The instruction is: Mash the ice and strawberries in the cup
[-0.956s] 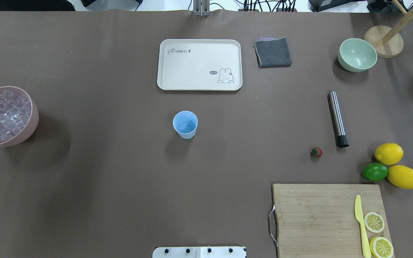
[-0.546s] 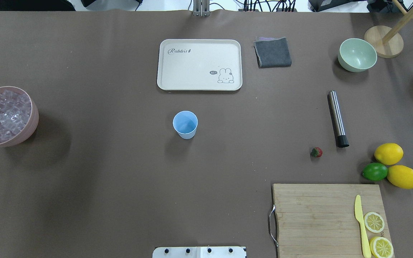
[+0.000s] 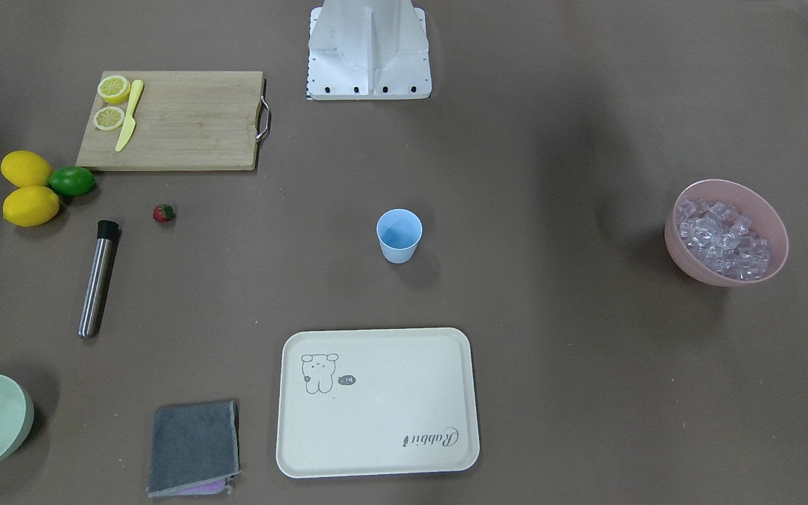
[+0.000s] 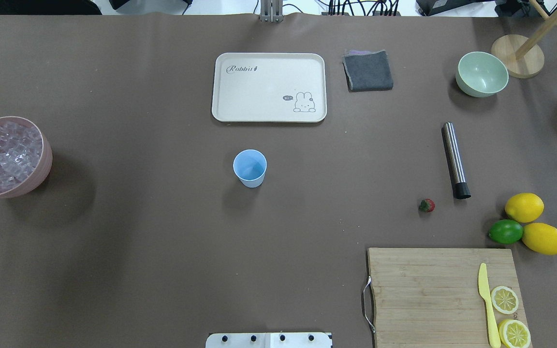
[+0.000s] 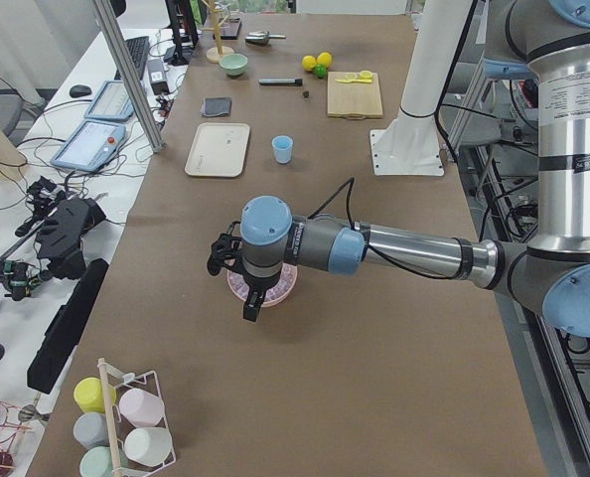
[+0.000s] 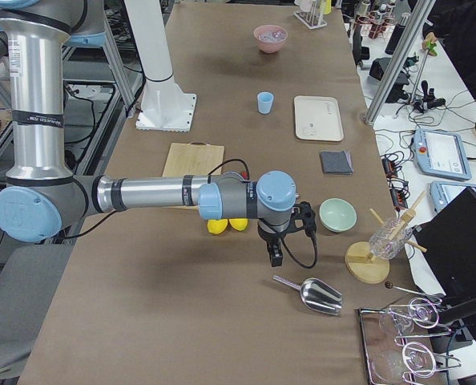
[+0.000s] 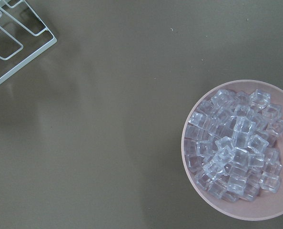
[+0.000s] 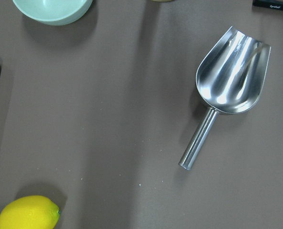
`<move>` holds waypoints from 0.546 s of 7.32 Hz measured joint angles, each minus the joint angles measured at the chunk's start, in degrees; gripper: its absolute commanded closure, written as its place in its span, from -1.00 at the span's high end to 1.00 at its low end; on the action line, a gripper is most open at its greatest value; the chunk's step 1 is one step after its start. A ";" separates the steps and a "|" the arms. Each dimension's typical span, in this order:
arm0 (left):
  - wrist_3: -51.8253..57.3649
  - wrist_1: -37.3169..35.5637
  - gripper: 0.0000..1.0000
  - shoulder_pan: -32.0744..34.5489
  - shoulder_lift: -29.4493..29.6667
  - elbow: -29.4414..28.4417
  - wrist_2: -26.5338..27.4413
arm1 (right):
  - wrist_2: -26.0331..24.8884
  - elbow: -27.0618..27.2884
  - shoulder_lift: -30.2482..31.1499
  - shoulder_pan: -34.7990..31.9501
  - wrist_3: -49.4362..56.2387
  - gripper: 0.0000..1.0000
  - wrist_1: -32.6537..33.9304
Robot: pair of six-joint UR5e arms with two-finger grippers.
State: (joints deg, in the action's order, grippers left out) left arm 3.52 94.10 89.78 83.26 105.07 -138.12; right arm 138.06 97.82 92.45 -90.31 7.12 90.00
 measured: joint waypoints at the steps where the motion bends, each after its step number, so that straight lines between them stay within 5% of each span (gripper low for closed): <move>1: 0.00 0.02 0.96 0.01 -0.18 0.38 -0.03 | 0.24 0.10 0.08 -0.02 0.00 1.00 0.00; 4: 0.05 0.47 0.95 0.04 -0.25 1.05 -0.01 | 0.43 0.18 0.59 0.03 0.08 1.00 -0.08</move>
State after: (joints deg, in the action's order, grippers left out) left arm 3.57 94.57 89.82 83.01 106.12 -138.13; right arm 138.48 97.99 93.05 -90.28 7.20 89.92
